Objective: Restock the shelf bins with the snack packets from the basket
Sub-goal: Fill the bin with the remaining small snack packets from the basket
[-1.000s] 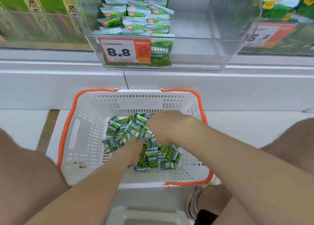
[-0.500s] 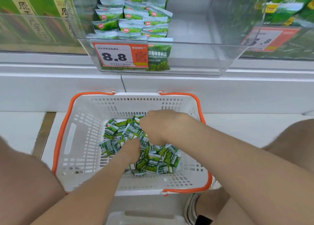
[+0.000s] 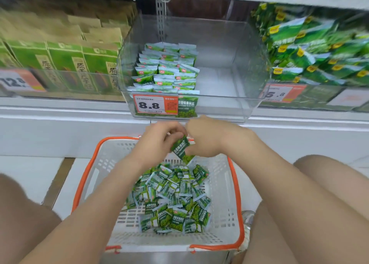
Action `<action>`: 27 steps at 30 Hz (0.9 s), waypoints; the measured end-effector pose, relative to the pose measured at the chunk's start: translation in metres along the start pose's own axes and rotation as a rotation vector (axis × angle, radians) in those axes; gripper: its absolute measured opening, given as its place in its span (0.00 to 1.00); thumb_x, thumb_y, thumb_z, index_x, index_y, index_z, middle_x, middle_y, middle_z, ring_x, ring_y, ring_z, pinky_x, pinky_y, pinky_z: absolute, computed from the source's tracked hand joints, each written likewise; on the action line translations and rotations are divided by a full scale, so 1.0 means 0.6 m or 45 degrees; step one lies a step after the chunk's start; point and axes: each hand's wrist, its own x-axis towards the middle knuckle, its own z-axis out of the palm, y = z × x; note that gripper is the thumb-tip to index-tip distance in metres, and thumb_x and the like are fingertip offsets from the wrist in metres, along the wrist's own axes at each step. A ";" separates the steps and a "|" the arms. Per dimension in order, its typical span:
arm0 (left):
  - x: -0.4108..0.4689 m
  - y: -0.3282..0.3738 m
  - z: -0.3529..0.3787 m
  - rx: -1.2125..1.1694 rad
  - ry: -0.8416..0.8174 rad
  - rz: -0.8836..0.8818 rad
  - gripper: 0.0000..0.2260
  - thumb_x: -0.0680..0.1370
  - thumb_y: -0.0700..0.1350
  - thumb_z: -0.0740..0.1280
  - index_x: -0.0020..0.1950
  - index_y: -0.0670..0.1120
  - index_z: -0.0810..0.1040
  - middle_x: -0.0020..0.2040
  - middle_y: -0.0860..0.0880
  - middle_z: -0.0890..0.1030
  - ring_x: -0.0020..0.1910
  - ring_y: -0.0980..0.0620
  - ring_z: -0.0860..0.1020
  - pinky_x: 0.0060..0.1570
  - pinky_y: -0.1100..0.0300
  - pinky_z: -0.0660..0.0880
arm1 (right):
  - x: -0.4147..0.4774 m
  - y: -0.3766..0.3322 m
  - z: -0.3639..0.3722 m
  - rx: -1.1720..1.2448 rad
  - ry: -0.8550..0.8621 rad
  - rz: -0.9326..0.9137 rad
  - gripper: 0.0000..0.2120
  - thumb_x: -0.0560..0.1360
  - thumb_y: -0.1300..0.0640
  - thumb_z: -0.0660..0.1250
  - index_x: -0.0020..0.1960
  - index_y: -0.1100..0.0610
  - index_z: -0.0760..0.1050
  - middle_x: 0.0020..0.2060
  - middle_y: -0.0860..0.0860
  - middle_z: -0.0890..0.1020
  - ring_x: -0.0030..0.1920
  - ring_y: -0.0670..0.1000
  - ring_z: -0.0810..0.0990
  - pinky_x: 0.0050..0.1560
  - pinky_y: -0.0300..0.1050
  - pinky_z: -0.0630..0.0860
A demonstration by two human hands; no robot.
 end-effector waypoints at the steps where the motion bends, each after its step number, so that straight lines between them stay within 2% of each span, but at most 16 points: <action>1: 0.004 0.020 -0.017 -0.101 0.058 0.011 0.06 0.84 0.41 0.68 0.52 0.50 0.84 0.43 0.52 0.85 0.37 0.53 0.81 0.36 0.58 0.80 | -0.010 0.005 -0.012 0.060 0.025 0.014 0.14 0.77 0.49 0.72 0.42 0.53 0.69 0.40 0.52 0.74 0.46 0.58 0.78 0.42 0.48 0.77; 2: 0.009 0.040 -0.033 -0.198 0.116 0.023 0.05 0.83 0.41 0.69 0.53 0.49 0.84 0.43 0.49 0.86 0.36 0.52 0.81 0.34 0.58 0.81 | -0.017 0.010 -0.023 0.143 0.063 0.029 0.13 0.76 0.48 0.73 0.45 0.55 0.73 0.40 0.52 0.79 0.44 0.56 0.80 0.41 0.48 0.77; 4: 0.017 0.078 -0.061 -0.371 0.206 0.027 0.01 0.81 0.39 0.72 0.53 0.44 0.83 0.40 0.42 0.86 0.35 0.51 0.80 0.33 0.56 0.81 | -0.028 0.018 -0.039 0.440 0.145 0.066 0.10 0.76 0.54 0.74 0.46 0.60 0.78 0.39 0.54 0.86 0.40 0.53 0.86 0.43 0.49 0.82; 6: 0.028 0.104 -0.085 -0.439 0.279 0.032 0.02 0.81 0.40 0.72 0.52 0.41 0.82 0.38 0.37 0.84 0.34 0.51 0.79 0.35 0.56 0.81 | -0.035 0.019 -0.050 0.796 0.198 0.109 0.07 0.77 0.61 0.73 0.47 0.64 0.79 0.38 0.60 0.87 0.38 0.55 0.88 0.46 0.56 0.86; 9: 0.048 0.134 -0.108 -0.343 0.299 0.066 0.03 0.82 0.41 0.71 0.51 0.43 0.84 0.37 0.40 0.85 0.34 0.54 0.80 0.36 0.58 0.81 | -0.044 0.018 -0.066 1.036 0.356 0.184 0.07 0.77 0.61 0.75 0.48 0.64 0.80 0.39 0.60 0.87 0.38 0.55 0.89 0.46 0.56 0.86; 12: 0.062 0.159 -0.122 -0.163 0.262 0.136 0.03 0.82 0.42 0.72 0.49 0.45 0.84 0.38 0.49 0.86 0.37 0.53 0.84 0.38 0.56 0.82 | -0.054 0.022 -0.085 1.204 0.460 0.193 0.19 0.77 0.53 0.76 0.52 0.69 0.79 0.41 0.57 0.84 0.41 0.53 0.86 0.44 0.54 0.87; 14: 0.071 0.172 -0.129 -0.044 0.228 0.165 0.02 0.81 0.42 0.73 0.48 0.46 0.85 0.39 0.50 0.86 0.39 0.53 0.85 0.44 0.54 0.82 | -0.064 0.029 -0.094 1.179 0.534 0.236 0.26 0.76 0.50 0.77 0.56 0.73 0.76 0.40 0.63 0.81 0.39 0.56 0.79 0.46 0.56 0.85; 15: 0.077 0.176 -0.133 -0.014 0.214 0.161 0.03 0.81 0.43 0.72 0.48 0.46 0.85 0.39 0.50 0.86 0.39 0.54 0.85 0.45 0.54 0.83 | -0.069 0.032 -0.098 1.089 0.598 0.269 0.25 0.75 0.50 0.77 0.55 0.72 0.77 0.41 0.65 0.82 0.38 0.57 0.79 0.46 0.53 0.82; 17: 0.088 0.177 -0.145 0.049 0.235 0.139 0.06 0.83 0.45 0.70 0.48 0.47 0.84 0.40 0.51 0.87 0.39 0.55 0.86 0.46 0.54 0.83 | -0.075 0.037 -0.109 0.934 0.730 0.307 0.20 0.75 0.50 0.78 0.47 0.69 0.79 0.39 0.64 0.83 0.39 0.62 0.79 0.44 0.54 0.78; 20: 0.105 0.160 -0.168 0.431 0.325 0.112 0.08 0.84 0.43 0.65 0.52 0.47 0.84 0.47 0.51 0.87 0.48 0.50 0.84 0.53 0.56 0.76 | -0.060 0.050 -0.125 0.894 0.949 0.343 0.23 0.76 0.51 0.76 0.56 0.72 0.77 0.48 0.67 0.84 0.53 0.66 0.81 0.54 0.58 0.79; 22: 0.116 0.139 -0.172 0.575 0.270 0.037 0.11 0.84 0.42 0.62 0.61 0.44 0.82 0.55 0.45 0.85 0.54 0.45 0.81 0.55 0.55 0.74 | -0.032 0.065 -0.135 0.907 1.089 0.384 0.24 0.77 0.53 0.75 0.59 0.73 0.75 0.48 0.67 0.84 0.55 0.67 0.80 0.56 0.60 0.79; 24: 0.129 0.120 -0.167 0.636 0.157 -0.036 0.15 0.86 0.47 0.61 0.67 0.41 0.78 0.62 0.41 0.82 0.59 0.41 0.79 0.58 0.52 0.75 | 0.006 0.082 -0.146 0.887 1.126 0.414 0.16 0.78 0.54 0.73 0.49 0.68 0.75 0.39 0.61 0.79 0.49 0.65 0.77 0.49 0.54 0.76; 25: 0.139 0.113 -0.165 0.648 0.105 -0.056 0.17 0.86 0.49 0.60 0.68 0.41 0.78 0.64 0.40 0.82 0.62 0.39 0.78 0.60 0.49 0.76 | 0.030 0.090 -0.153 0.857 1.105 0.428 0.12 0.78 0.55 0.72 0.44 0.61 0.74 0.38 0.56 0.76 0.48 0.62 0.74 0.46 0.50 0.72; 26: 0.145 0.112 -0.161 0.658 0.052 -0.063 0.18 0.86 0.51 0.60 0.68 0.41 0.78 0.64 0.40 0.81 0.64 0.38 0.78 0.62 0.46 0.76 | 0.047 0.098 -0.158 0.830 1.066 0.451 0.06 0.79 0.56 0.70 0.47 0.56 0.74 0.42 0.55 0.77 0.50 0.60 0.73 0.47 0.49 0.70; 27: 0.155 0.111 -0.156 0.654 0.015 -0.057 0.19 0.85 0.52 0.59 0.66 0.41 0.78 0.64 0.40 0.81 0.65 0.38 0.77 0.63 0.45 0.76 | 0.067 0.106 -0.166 0.795 1.016 0.489 0.04 0.79 0.57 0.69 0.53 0.55 0.75 0.50 0.57 0.78 0.54 0.61 0.75 0.49 0.47 0.71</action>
